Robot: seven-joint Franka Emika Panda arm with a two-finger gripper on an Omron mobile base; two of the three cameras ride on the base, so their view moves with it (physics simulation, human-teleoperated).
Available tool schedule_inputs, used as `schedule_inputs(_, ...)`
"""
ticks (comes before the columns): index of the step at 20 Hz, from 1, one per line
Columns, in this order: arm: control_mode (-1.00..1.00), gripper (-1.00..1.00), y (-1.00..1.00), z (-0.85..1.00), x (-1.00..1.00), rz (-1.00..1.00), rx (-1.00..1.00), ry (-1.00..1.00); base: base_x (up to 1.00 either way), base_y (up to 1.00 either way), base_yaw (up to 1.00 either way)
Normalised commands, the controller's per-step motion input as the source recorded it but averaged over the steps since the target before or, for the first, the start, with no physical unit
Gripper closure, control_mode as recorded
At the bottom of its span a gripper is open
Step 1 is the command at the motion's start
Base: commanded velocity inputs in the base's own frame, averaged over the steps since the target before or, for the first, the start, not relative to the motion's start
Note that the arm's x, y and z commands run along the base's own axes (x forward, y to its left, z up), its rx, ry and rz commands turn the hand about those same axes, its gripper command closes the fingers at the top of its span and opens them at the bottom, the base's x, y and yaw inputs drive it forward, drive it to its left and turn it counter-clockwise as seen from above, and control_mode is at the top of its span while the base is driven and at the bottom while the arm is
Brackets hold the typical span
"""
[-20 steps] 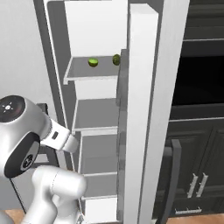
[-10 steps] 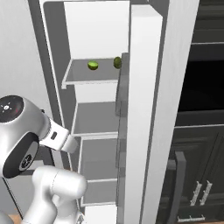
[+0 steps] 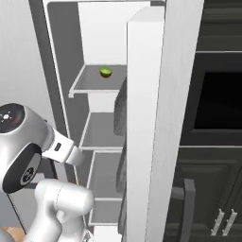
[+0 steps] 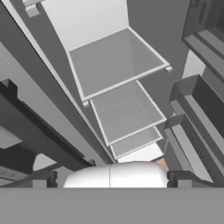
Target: Pick up the apple and kiwi from the fridge and place one fruit on each plate on the dining counter.
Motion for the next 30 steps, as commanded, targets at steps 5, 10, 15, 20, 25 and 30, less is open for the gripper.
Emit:
schedule_inputs(5,1.0,-1.0,0.0,0.0,0.0,0.0,0.0,0.0,0.66,-0.34,0.26)
schedule_inputs(10,1.0,-1.0,0.0,0.0,0.0,0.0,0.0,0.0,0.69,-0.39,0.29)
schedule_inputs(15,1.0,-1.0,0.0,0.0,0.0,0.0,0.0,0.0,0.67,-0.42,0.29)
schedule_inputs(20,-1.0,-1.0,-0.21,0.21,0.22,0.07,0.0,-0.01,0.18,-0.18,0.09)
schedule_inputs(25,-1.0,-1.0,-0.14,0.61,0.53,0.0,0.0,-0.01,0.0,0.0,0.0)
schedule_inputs(30,-1.0,-1.0,-0.02,0.62,0.74,0.0,0.0,0.0,0.0,0.0,0.0)
